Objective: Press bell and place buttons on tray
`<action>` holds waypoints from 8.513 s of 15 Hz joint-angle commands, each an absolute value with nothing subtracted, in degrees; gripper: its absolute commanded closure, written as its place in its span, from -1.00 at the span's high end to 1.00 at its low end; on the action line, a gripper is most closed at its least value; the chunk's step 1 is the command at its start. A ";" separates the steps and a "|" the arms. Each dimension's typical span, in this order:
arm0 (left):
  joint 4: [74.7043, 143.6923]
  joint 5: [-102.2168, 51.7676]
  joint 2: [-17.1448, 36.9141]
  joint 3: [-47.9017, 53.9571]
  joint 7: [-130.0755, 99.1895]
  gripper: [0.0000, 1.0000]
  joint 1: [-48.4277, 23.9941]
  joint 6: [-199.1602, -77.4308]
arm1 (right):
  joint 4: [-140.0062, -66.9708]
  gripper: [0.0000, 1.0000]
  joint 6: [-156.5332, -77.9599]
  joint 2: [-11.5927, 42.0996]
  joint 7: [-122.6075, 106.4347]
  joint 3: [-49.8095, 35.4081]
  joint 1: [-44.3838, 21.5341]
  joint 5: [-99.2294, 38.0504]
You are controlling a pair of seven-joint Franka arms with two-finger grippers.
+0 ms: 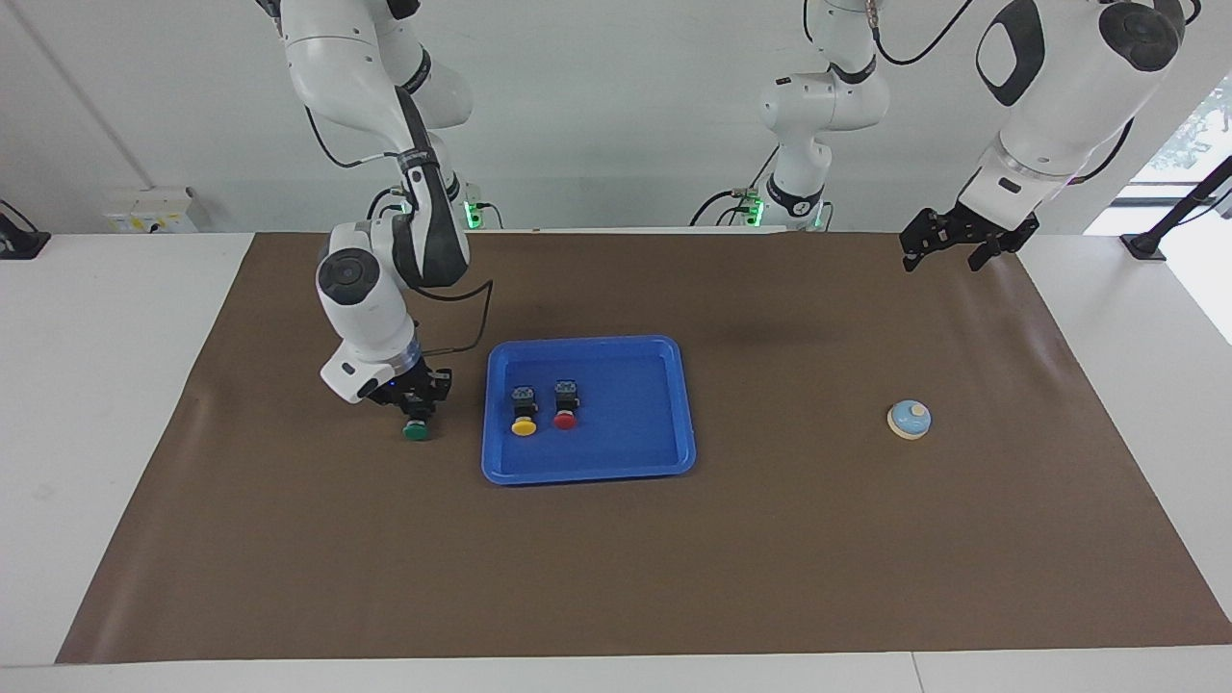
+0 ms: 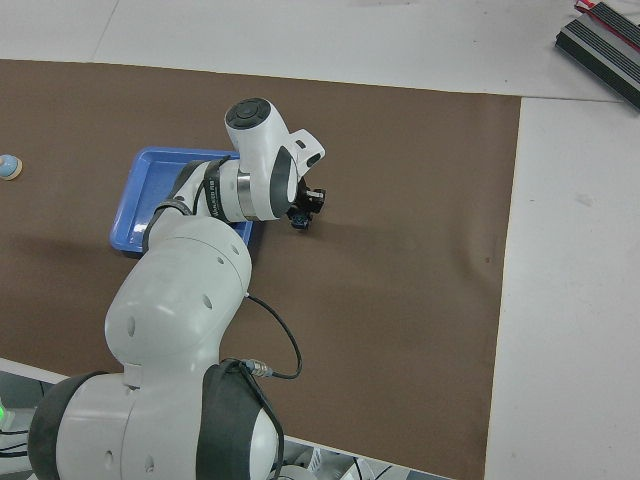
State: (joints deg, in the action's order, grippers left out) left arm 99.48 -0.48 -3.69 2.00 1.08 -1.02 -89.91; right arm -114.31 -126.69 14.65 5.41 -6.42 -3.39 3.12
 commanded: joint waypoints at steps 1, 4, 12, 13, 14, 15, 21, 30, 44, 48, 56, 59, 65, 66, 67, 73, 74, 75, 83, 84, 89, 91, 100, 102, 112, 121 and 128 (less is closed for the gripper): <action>99.05 0.00 -4.13 1.93 0.53 1.00 -0.97 -88.68 | -102.69 -1.00 -117.45 16.69 8.77 -6.94 -8.94 0.53; 99.05 0.00 -4.13 1.93 0.53 1.00 -0.97 -88.68 | -97.48 -1.00 -115.49 19.85 17.55 -6.94 -16.14 0.53; 99.05 0.00 -4.13 1.93 0.53 1.00 -0.97 -88.68 | -90.97 -1.00 -118.64 27.42 28.82 -6.86 -27.24 1.05; 99.05 0.00 -4.04 1.93 0.44 1.00 -0.97 -88.68 | -91.58 -1.00 -119.78 27.51 29.35 -6.94 -27.33 1.14; 99.05 0.00 -4.04 1.93 0.44 1.00 -0.97 -88.68 | -92.19 -1.00 -121.10 27.51 29.62 -6.94 -27.51 1.14; 99.05 0.00 -4.13 1.93 0.53 1.00 -0.97 -88.68 | -92.81 -1.00 -121.90 27.51 29.62 -6.94 -27.51 1.06; 99.05 0.00 -4.13 1.93 0.53 1.00 -0.97 -88.59 | -99.92 -1.00 -129.01 26.81 29.53 -6.94 -27.42 0.97; 99.05 0.00 -4.13 1.93 0.44 1.00 -0.97 -88.68 | -87.84 1.00 -110.87 26.55 28.04 -6.77 -26.64 2.02; 99.05 0.00 -4.13 1.93 0.44 1.00 -0.97 -88.68 | -90.25 1.00 -92.82 4.23 5.36 -6.24 -5.90 2.20; 99.05 0.00 -4.13 1.93 0.53 1.00 -0.97 -88.68 | -95.53 1.00 -91.67 0.00 5.19 -6.15 -2.56 2.28; 99.05 0.00 -4.13 2.02 0.53 1.00 -0.97 -88.68 | -95.28 1.00 -91.76 0.26 4.13 -6.15 4.22 1.93; 99.05 0.00 -4.13 1.93 0.53 1.00 -0.97 -88.68 | -95.36 1.00 -91.67 0.26 4.13 -6.24 4.13 1.93; 99.05 0.00 -4.13 1.93 0.53 1.00 -0.97 -88.68 | -95.36 1.00 -91.49 0.26 4.13 -6.24 4.04 1.93; 99.05 0.00 -4.13 1.93 0.53 1.00 -0.97 -88.68 | -95.36 1.00 -91.49 0.26 4.13 -6.24 4.04 1.93; 99.05 0.00 -4.13 2.02 0.53 1.00 -0.97 -88.59 | -95.36 1.00 -91.49 0.26 4.13 -6.24 4.04 1.93; 99.05 0.00 -4.04 2.02 0.44 1.00 -0.97 -88.68 | -95.36 1.00 -91.49 0.26 4.13 -6.24 4.04 1.93; 99.05 0.00 -4.13 1.93 0.53 1.00 -0.97 -88.68 | -95.36 1.00 -91.49 0.26 4.13 -6.24 4.04 1.93; 99.05 0.00 -4.13 1.93 0.53 1.00 -0.97 -88.59 | -95.27 1.00 -91.49 0.26 4.13 -6.24 4.04 1.93; 99.05 0.00 -4.13 1.93 0.35 1.00 -0.97 -87.99 | -95.36 1.00 -91.49 0.26 4.13 -6.24 4.04 1.93; 99.31 0.00 -4.22 1.93 0.35 1.00 -0.97 -88.67 | -95.36 1.00 -91.49 0.26 4.13 -6.24 4.04 1.93; 106.78 0.09 -5.71 1.85 0.53 -0.90 1.13 -99.75 | -95.36 1.00 -91.49 0.26 4.13 -6.24 4.04 1.93; 109.49 0.09 -5.71 1.85 1.49 -1.00 2.63 -104.03 | -95.36 1.00 -91.49 0.26 4.13 -6.24 4.04 1.93; 112.93 0.44 6.67 1.93 2.02 -1.00 4.04 -120.12 | -95.36 1.00 -91.49 0.26 4.13 -6.24 4.04 1.93; 113.99 0.44 8.69 1.85 2.11 -1.00 4.22 -123.65 | -95.36 1.00 -91.49 0.26 4.04 -6.24 4.04 1.93; 114.08 0.44 14.50 1.85 2.02 -1.00 4.22 -130.96 | -95.36 1.00 -91.49 0.26 4.13 -6.15 4.04 1.93; 103.74 0.44 14.33 1.85 2.02 -0.94 3.52 -114.30 | -95.36 1.00 -91.41 0.26 4.13 -6.24 4.04 1.93; 100.98 0.44 4.94 2.02 1.14 1.00 3.34 -100.56 | -95.36 1.00 -91.41 0.26 4.13 -6.24 4.04 1.93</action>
State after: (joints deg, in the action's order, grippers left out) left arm 99.65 -0.47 8.84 1.94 1.66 3.46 -103.50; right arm -94.13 -91.08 1.34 4.72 -5.76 3.45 1.83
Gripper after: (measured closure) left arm 0.463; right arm 0.000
